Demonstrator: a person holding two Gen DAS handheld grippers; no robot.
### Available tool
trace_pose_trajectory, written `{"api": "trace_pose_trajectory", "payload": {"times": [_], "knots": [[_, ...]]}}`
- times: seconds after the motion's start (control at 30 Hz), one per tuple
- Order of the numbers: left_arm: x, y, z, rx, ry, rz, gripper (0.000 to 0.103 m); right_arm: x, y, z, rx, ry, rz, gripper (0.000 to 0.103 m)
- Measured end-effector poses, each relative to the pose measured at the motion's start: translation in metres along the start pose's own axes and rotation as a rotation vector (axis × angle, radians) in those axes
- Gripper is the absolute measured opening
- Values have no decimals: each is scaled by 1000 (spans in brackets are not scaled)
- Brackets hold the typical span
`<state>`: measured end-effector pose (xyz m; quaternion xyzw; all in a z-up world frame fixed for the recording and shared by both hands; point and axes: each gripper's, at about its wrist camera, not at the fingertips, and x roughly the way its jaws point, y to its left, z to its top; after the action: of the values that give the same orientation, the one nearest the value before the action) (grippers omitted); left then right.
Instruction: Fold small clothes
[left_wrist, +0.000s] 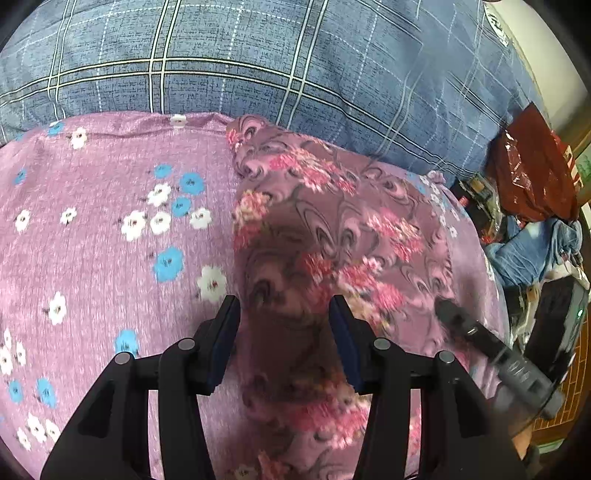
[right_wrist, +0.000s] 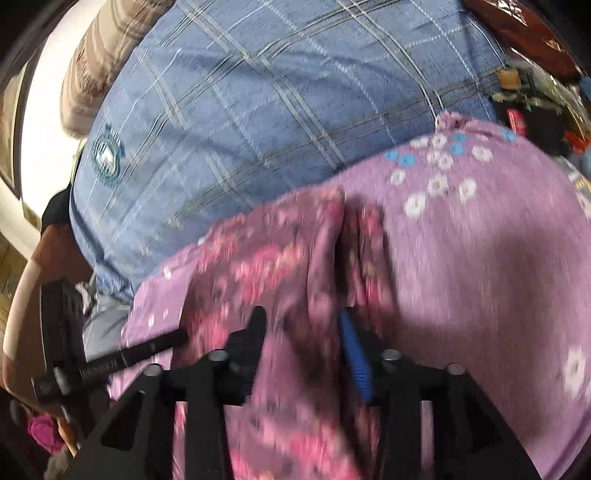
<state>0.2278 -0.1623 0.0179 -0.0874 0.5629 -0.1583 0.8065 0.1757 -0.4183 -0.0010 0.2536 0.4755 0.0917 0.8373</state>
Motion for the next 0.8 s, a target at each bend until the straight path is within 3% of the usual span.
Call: {"api": "trace_pose_trajectory", "payload": {"times": [0.03,0.1,0.2,0.27,0.4,0.47,0.53,0.6,0.67,0.7,0.73,0.8], "knots": [[-2,-3,-1,2,-1,3,48,3,8,1,-25,5,-17,36],[-9,-3,-4,12,-21,14,48,-5,21,-7,-126,-14,-30,8],[-19,-5,-9,24,-39,39,48,-21,24,-10,-114,-73,-18,8],[-25,-5,-11,28,-46,47,48,-18,20,-12,-109,-43,-66,8],[-39,0,-22,47,-54,66,50,-30,17,-23,-73,-37,-69,16],[-39,10,-35,24,0,-32,60,-43,12,-34,-36,-42,-32,24],[-32,22,-49,-19,55,-112,63,-51,5,-49,-12,-46,-22,51],[-17,30,-63,-59,135,-164,63,-51,3,-66,-11,-30,-23,53],[-5,33,-74,-91,194,-187,62,-40,10,-76,-71,17,-60,39],[-4,33,-77,-98,204,-200,62,-40,19,-78,-139,25,-78,5],[-4,33,-79,-104,205,-207,62,-45,23,-78,-152,7,-53,6],[-6,34,-81,-105,199,-205,62,-70,28,-73,-140,-112,-9,6]]}}
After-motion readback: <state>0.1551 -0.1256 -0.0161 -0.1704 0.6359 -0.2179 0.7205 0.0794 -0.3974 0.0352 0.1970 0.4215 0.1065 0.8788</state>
